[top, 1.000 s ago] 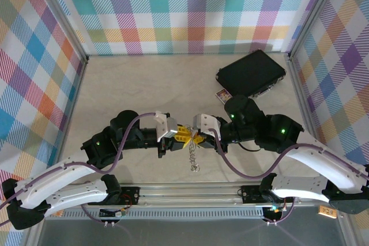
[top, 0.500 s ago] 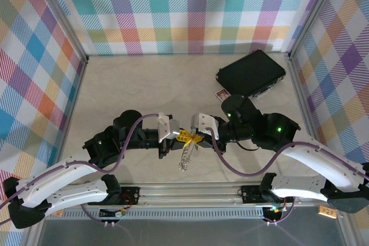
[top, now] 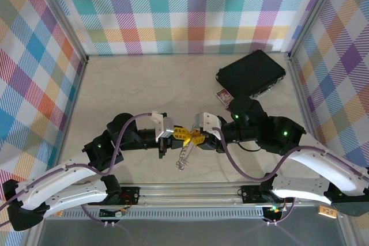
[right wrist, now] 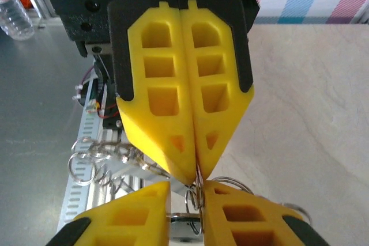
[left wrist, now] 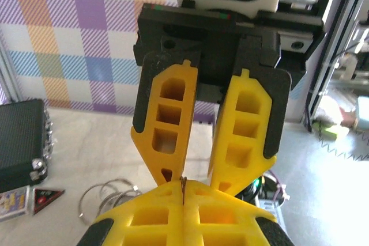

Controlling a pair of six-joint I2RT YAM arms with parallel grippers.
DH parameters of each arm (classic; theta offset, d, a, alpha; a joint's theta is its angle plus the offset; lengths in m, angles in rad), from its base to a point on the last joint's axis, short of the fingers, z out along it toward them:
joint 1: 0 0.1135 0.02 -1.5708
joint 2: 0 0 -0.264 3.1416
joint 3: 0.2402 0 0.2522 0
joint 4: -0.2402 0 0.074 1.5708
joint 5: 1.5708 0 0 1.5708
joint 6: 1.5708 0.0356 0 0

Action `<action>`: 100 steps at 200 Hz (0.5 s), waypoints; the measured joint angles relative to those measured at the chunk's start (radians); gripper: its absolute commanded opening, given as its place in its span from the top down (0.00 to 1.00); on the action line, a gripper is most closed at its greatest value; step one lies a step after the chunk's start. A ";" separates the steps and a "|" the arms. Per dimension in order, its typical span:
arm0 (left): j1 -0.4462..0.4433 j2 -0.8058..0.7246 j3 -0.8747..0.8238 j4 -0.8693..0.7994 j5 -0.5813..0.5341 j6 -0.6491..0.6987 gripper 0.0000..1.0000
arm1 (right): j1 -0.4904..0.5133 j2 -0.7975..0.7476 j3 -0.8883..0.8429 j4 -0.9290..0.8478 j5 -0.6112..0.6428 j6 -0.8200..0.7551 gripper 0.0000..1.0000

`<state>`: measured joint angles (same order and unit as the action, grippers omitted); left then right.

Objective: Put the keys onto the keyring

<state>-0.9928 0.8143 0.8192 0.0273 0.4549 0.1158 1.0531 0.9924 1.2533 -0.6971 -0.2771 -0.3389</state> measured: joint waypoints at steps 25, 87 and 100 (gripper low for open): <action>0.000 -0.006 -0.047 0.110 0.015 -0.060 1.00 | 0.000 -0.029 -0.033 0.046 -0.005 0.021 0.80; 0.000 -0.003 -0.131 0.379 0.061 -0.209 1.00 | 0.000 -0.086 -0.075 0.143 -0.023 0.059 0.88; 0.000 0.000 -0.143 0.430 0.075 -0.232 1.00 | 0.000 -0.094 -0.078 0.159 -0.035 0.066 0.90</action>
<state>-0.9924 0.8143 0.6762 0.4576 0.5301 -0.1162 1.0531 0.8986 1.1755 -0.5377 -0.3122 -0.2729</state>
